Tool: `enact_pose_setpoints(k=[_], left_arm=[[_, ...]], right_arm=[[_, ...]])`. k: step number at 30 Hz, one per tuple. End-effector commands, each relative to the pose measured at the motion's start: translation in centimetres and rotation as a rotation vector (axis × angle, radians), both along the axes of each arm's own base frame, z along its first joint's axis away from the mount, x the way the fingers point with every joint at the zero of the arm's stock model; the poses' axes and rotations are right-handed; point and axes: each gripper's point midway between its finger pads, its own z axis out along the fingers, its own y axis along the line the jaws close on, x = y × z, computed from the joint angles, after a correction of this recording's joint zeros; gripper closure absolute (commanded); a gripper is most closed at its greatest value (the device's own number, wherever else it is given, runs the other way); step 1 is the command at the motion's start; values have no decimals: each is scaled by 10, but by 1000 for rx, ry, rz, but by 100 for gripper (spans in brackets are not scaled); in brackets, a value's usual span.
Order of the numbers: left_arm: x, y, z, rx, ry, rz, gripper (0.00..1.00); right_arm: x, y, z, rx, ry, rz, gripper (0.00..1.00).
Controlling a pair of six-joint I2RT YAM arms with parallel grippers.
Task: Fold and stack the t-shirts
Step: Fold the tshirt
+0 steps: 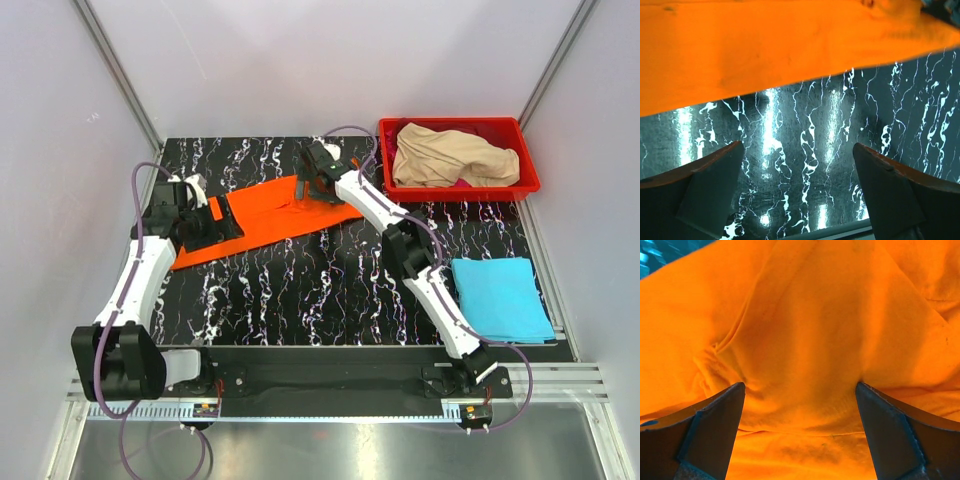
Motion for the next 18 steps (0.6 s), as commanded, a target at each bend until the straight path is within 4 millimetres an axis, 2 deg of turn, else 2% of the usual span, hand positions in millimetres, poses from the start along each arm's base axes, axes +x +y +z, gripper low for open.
enact_pose_setpoints(k=[1,2,3,4,5,6,7,8,9,10,11,12,13,14,15,16,17,18], left_arm=[[14,-10,4,-28,-53,-56,1],[17,-14,-1,-25,-38,-70,1],[25,-14,3,-15,-42,-79,1],[31,-8,-15,18,15,-70,1],[36,-15,-19,37,28,-96,1],[49,-14,-13,49,14,-101,1],[56,-9,-33,74,85,-95,1],[62,-6,-39,98,105,-106,1],[80,-4,-45,118,126,-113,1],[84,1,-51,146,153,-117,1],[90,4,-56,179,170,-139,1],[108,7,-49,204,145,-141,1],[106,12,-73,232,233,-151,1],[110,12,-78,245,254,-165,1],[121,11,-76,248,252,-167,1],[118,9,-93,248,309,-182,1],[121,7,-97,256,316,-187,1],[125,7,-101,275,321,-189,1]], right_arm=[[36,24,5,-37,-189,209,0],[43,27,16,-34,-237,226,0],[57,37,39,1,-324,240,0],[63,40,61,4,-383,265,0],[68,44,79,20,-431,270,0],[72,47,100,35,-480,276,0],[77,48,141,57,-565,278,0],[78,46,164,64,-604,270,0],[76,42,181,71,-621,265,0],[71,35,213,107,-645,241,0],[67,29,226,115,-644,230,1],[60,19,220,91,-596,221,0],[50,9,247,102,-609,206,1],[43,2,253,92,-595,200,0],[33,-7,242,61,-534,201,0],[21,-17,269,71,-556,188,0],[13,-23,275,63,-551,189,0],[4,-29,258,34,-502,199,0]])
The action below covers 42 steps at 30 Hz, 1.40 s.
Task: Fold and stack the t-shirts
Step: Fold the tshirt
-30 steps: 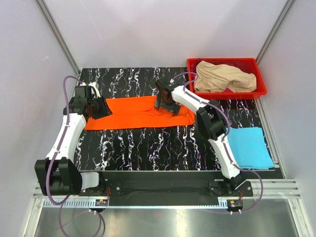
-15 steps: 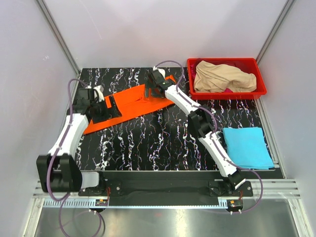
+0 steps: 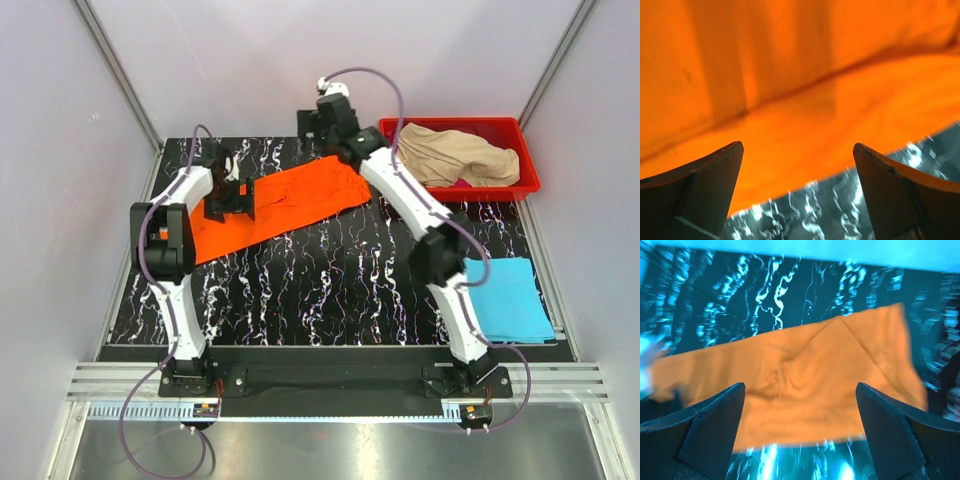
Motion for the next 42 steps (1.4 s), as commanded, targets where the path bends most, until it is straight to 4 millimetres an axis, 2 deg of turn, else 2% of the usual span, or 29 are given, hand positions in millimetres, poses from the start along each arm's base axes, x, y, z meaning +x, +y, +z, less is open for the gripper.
enact_pose_setpoints(k=[1,6,8,10,12,13,14,16,17,18,19,20,21,22,23,24,25,26,27,28,29,31,32,33,34,35,36,40,42], left_arm=[[0,1,-6,117,45,-62,1],[-5,-7,-36,204,109,-92,1],[-11,-16,-43,207,149,-110,2],[-23,-31,-52,193,203,-131,1],[-30,-39,-51,184,214,-125,1],[-33,-62,-50,86,216,-126,1],[-38,-70,-49,49,228,-115,1],[-52,-109,-44,-132,259,-95,1],[-75,-117,-54,-189,324,-66,2],[-71,-139,-39,-318,263,-70,2],[-81,-152,-36,-383,288,-6,1],[-104,-155,-36,-413,317,17,2],[-105,-163,-32,-444,284,16,2],[-115,-172,-27,-451,282,21,1],[-131,-171,-31,-443,296,31,1],[-130,-179,-12,-478,240,41,1],[-133,-182,-5,-505,220,47,1],[-141,-181,7,-523,187,53,1],[-137,-183,16,-542,146,74,1],[-136,-184,26,-555,114,74,1],[-133,-184,44,-568,62,69,1],[-127,-178,60,-547,-2,74,1],[-118,-178,85,-553,-70,61,1],[-115,-172,91,-517,-95,69,1],[-111,-169,100,-492,-137,44,1],[-100,-169,122,-487,-198,24,1],[-98,-162,125,-439,-209,33,1],[-77,-139,160,-273,-342,-36,1],[-72,-122,166,-206,-388,-32,1]], right_arm=[[-45,-45,98,23,-87,-24,0],[-96,-93,106,-26,-85,-65,0],[-108,-108,105,-41,-87,-91,0],[-123,-124,99,-66,-86,-111,0],[-135,-137,86,-89,-69,-122,0],[-138,-142,81,-100,-63,-130,0],[-140,-147,76,-107,-52,-137,0],[-147,-154,61,-121,-18,-141,0],[-149,-157,50,-128,5,-143,0],[-149,-158,48,-125,9,-139,0],[-149,-156,42,-116,24,-131,0],[-150,-152,37,-101,55,-108,0],[-145,-150,23,-95,105,-121,0],[-143,-147,18,-90,127,-122,0],[-139,-142,22,-88,132,-116,0],[-132,-135,6,-99,168,-107,0],[-127,-130,2,-97,176,-101,0],[-117,-122,10,-76,162,-94,0],[-107,-113,-9,-82,199,-90,0],[-101,-104,-13,-66,209,-74,0],[-85,-92,-25,-63,229,-73,0],[-72,-80,-39,-54,270,-79,0],[-63,-76,-28,-48,267,-92,0],[-55,-71,-62,-71,325,-112,0],[-49,-71,-70,-93,328,-123,0],[-43,-69,-70,-98,320,-126,0],[-39,-69,-90,-132,341,-123,1],[-35,-76,-114,-185,364,-154,6],[-38,-75,-126,-184,389,-157,11]])
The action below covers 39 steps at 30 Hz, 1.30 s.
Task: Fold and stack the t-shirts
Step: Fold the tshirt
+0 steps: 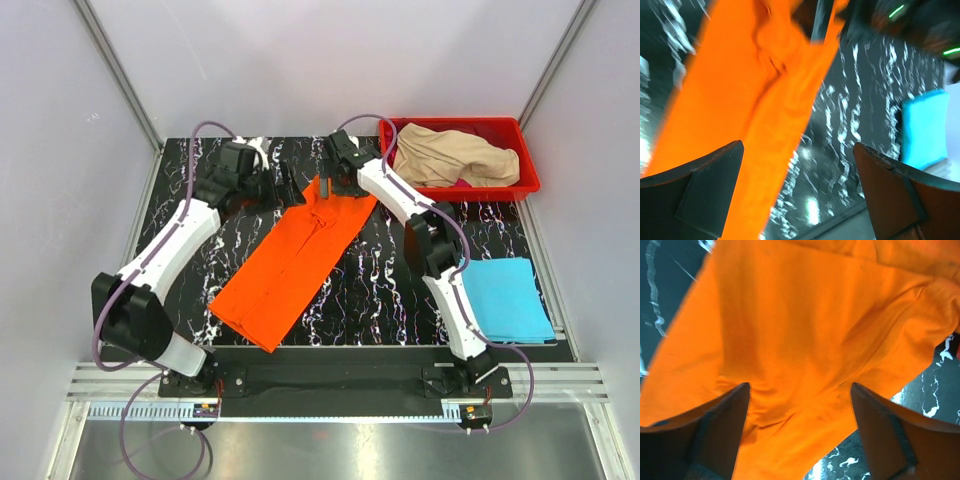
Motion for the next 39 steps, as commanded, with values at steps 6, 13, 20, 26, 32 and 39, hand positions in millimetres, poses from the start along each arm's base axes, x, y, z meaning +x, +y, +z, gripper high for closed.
enact_pose_setpoints(k=[6,13,20,26,32,39], left_arm=[[9,62,31,-156,-152,32,1],[1,88,7,-124,-98,37,1],[-11,91,-7,-165,-33,70,1],[-16,106,-62,264,107,64,3],[-32,58,-119,392,285,-38,16],[-46,46,-176,521,427,-160,16]], right_arm=[[-5,21,-32,60,58,30,32],[31,77,-46,114,-45,220,29],[79,136,17,382,-343,301,24],[88,104,144,460,-495,214,15],[32,38,182,406,-317,149,11],[-55,-9,171,335,-154,127,8]])
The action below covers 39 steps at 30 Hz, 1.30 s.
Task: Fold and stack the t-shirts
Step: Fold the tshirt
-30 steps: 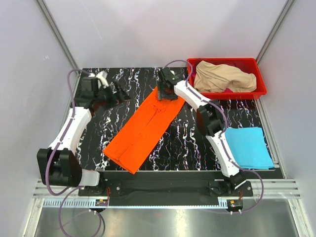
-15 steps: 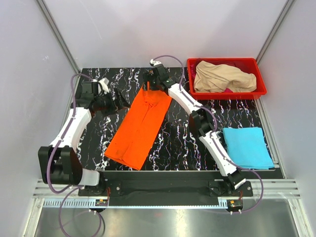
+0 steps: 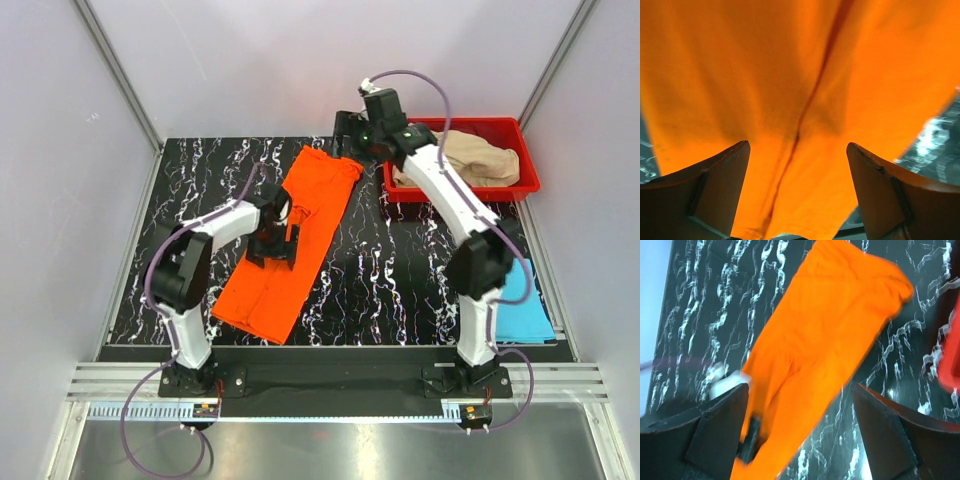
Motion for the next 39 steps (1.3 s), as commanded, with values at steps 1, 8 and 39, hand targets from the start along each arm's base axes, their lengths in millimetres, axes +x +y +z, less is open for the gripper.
enact_pose_setpoints(k=[1,8,39], left_arm=[[7,3,-7,69,19,-37,16],[1,-53,-27,-110,179,-42,18],[26,1,169,-452,-382,191,12]], right_arm=[[-58,-17,-5,-30,92,12,8],[-100,-63,-12,-76,100,-62,5],[1,63,-202,-237,296,5,41]])
